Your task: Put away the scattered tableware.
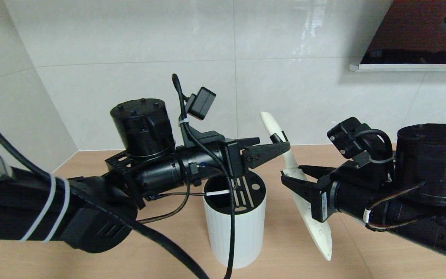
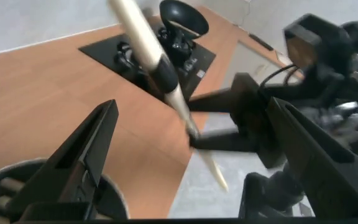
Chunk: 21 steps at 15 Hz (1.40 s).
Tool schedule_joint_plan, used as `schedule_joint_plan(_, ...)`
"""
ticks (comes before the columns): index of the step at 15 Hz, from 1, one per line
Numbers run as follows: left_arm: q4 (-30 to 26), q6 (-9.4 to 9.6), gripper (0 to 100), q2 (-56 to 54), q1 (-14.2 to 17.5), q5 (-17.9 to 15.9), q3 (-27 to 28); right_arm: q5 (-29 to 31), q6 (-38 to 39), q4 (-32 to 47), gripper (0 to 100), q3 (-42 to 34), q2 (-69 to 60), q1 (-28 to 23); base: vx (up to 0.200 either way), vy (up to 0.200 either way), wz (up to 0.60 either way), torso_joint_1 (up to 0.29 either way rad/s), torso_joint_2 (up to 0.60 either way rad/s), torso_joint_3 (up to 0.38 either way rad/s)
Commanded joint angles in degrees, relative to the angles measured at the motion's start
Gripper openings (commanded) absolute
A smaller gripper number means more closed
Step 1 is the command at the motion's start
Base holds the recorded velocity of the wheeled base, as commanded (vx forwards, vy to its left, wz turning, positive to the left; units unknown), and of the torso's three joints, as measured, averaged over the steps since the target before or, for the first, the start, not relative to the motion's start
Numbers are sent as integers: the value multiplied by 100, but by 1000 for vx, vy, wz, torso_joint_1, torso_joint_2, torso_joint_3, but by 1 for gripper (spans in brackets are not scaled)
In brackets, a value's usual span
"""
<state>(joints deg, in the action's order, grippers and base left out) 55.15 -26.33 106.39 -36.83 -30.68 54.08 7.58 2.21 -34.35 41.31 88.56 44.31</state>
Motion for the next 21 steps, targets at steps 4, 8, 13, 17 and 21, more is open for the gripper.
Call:
schedule_joint_plan(4,-22,14,100,585,-237,142,648,42,-1,-1,0,8,3,7,0,0,0,0,0,0)
schedule_joint_plan(8,-277,14,100,602,-237,150,956,42,-1,-1,0,-1,-23,7,0,0,0,0,0,0)
schedule_joint_plan(13,-286,14,100,690,-237,150,1123,33,-1,-1,0,-1,-6,7,0,0,0,0,0,0)
schedule_joint_plan(17,-277,14,100,752,-264,194,1158,33,-1,-10,0,8,-6,7,0,0,0,0,0,0)
schedule_joint_plan(21,-277,14,0,831,-299,194,1237,33,-10,-10,0,8,-6,16,0,0,0,0,0,0)
